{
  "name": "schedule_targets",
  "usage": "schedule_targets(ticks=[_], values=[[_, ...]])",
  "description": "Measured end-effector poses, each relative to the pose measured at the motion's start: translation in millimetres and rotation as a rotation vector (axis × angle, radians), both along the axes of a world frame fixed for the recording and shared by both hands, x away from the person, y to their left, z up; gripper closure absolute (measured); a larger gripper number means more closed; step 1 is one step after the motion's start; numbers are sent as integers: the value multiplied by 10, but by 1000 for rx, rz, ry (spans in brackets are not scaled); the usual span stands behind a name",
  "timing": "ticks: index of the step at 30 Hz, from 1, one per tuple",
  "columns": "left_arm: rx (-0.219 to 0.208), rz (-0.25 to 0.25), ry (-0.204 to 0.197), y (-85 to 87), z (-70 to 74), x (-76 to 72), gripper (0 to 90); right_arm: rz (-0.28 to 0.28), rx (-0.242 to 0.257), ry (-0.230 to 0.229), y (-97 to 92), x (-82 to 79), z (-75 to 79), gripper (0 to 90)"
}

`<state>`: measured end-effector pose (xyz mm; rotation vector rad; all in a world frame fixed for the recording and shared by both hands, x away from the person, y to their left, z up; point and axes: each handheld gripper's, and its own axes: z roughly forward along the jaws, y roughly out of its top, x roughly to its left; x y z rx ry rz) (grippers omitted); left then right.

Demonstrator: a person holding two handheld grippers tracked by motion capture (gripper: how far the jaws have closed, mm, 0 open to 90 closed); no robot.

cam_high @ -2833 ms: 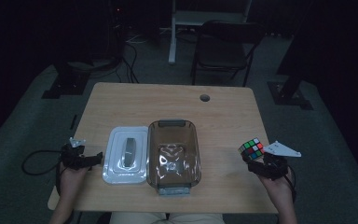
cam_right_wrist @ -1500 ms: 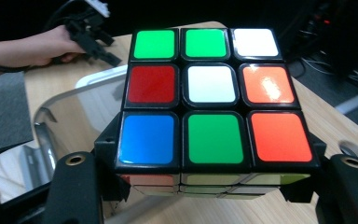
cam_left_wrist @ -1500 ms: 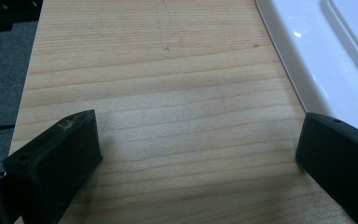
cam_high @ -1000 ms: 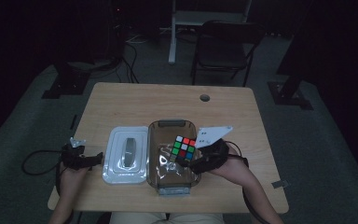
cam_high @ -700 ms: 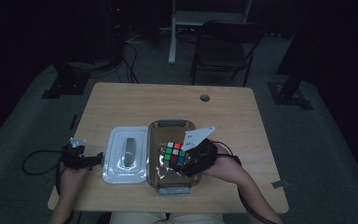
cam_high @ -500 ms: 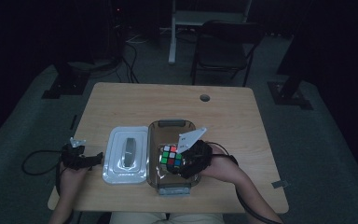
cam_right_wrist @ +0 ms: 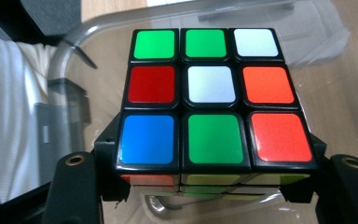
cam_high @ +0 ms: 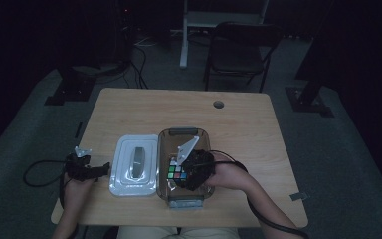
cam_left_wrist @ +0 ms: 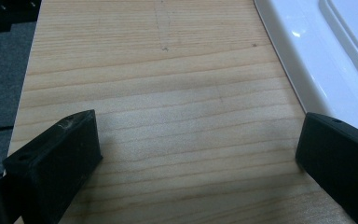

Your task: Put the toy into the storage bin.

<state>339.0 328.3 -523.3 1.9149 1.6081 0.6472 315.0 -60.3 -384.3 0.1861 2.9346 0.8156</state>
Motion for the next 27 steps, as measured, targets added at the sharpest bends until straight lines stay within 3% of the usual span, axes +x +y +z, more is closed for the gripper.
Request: schedule_targets(ticks=[8, 10, 27], values=[[-1, -1, -1, -1, 0, 0, 5, 11, -95, 21, 119, 58, -80, 338], [0, -2, 0, 0, 0, 0, 5, 15, -138, 33, 167, 82, -119, 338], [-1, -3, -1, 0, -1, 0, 5, 32, -317, 27, 380, 114, -285, 337]])
